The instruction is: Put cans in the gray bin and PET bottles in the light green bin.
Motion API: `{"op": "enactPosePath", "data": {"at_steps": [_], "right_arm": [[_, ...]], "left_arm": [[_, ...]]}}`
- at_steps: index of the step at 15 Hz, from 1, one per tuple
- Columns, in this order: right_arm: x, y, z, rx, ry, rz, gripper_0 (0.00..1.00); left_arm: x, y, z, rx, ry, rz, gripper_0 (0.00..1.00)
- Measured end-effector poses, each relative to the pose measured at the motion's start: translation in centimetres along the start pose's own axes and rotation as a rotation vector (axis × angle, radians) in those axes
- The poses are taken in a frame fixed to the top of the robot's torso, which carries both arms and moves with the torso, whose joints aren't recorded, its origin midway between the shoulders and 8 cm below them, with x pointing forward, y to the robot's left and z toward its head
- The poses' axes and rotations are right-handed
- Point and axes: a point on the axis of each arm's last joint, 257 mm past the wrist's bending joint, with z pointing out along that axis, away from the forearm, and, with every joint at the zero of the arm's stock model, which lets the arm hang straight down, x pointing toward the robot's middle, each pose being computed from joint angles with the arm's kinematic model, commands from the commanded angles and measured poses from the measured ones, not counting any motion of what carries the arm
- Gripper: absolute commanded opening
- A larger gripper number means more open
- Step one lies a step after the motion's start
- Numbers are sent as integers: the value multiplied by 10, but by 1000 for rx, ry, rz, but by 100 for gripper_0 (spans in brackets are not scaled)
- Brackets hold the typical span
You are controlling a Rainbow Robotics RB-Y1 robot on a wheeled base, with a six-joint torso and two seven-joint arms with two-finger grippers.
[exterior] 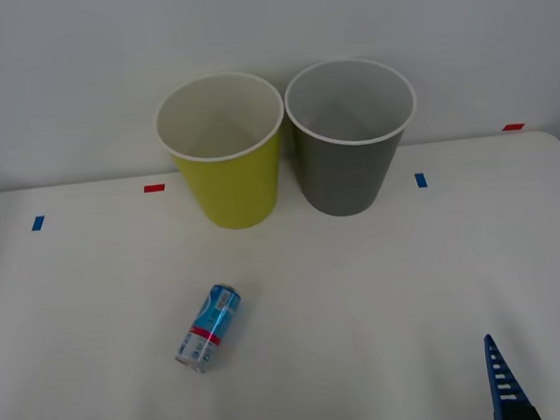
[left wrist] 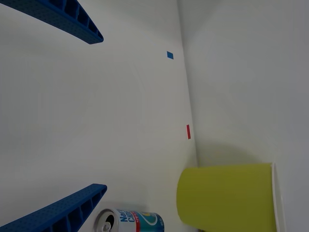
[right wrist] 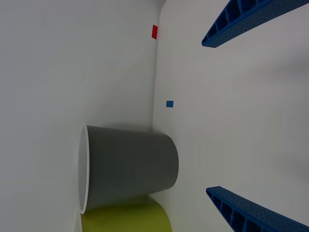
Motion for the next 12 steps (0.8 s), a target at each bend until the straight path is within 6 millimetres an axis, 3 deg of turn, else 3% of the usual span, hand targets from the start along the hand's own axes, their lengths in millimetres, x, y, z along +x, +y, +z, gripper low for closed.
{"op": "enactPosePath", "data": {"at_steps": [7,12], "right_arm": [[0,0,0,0,0,0,100],[0,0,0,0,0,0,100]], "left_arm": [[-4,-17,3,68,-2,0,100],[-5,-34,37,129,-18,18,100]]}}
